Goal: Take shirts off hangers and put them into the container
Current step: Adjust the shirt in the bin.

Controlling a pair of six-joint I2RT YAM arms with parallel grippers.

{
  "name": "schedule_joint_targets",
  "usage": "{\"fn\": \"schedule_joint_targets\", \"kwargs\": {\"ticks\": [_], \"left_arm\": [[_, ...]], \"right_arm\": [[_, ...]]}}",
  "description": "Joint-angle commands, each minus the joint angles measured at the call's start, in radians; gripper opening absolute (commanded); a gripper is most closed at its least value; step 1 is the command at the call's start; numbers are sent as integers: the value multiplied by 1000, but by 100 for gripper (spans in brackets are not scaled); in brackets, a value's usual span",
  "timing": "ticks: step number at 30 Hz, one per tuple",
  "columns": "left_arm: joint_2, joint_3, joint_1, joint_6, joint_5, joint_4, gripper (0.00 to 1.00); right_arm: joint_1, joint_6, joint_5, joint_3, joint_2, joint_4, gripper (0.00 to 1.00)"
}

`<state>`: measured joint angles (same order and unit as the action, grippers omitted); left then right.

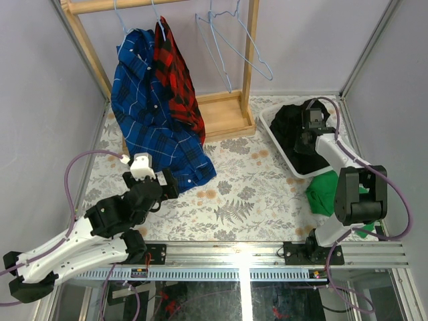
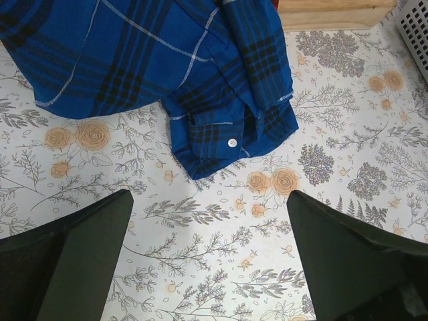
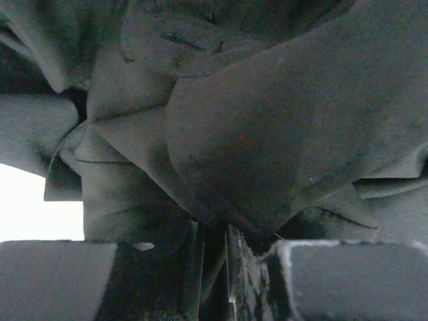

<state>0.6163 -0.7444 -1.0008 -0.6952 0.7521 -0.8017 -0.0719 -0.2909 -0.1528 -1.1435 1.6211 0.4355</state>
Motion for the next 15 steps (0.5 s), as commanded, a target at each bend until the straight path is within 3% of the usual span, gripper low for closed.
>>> {"fn": "schedule_joint_targets", "kwargs": {"ticks": [1,6,15], "left_arm": [[-17,-18,-2,-12,41,7,100],[-15,-18,-2,-12,41,8,100],[-8,-20,-2,-12,43,7,100]], "right_arm": [[-4,9,-13,72,33,-94,23],[-5,-1,11,128,158,-85,31],[-4,76,-6,31,-36,0,59]]}}
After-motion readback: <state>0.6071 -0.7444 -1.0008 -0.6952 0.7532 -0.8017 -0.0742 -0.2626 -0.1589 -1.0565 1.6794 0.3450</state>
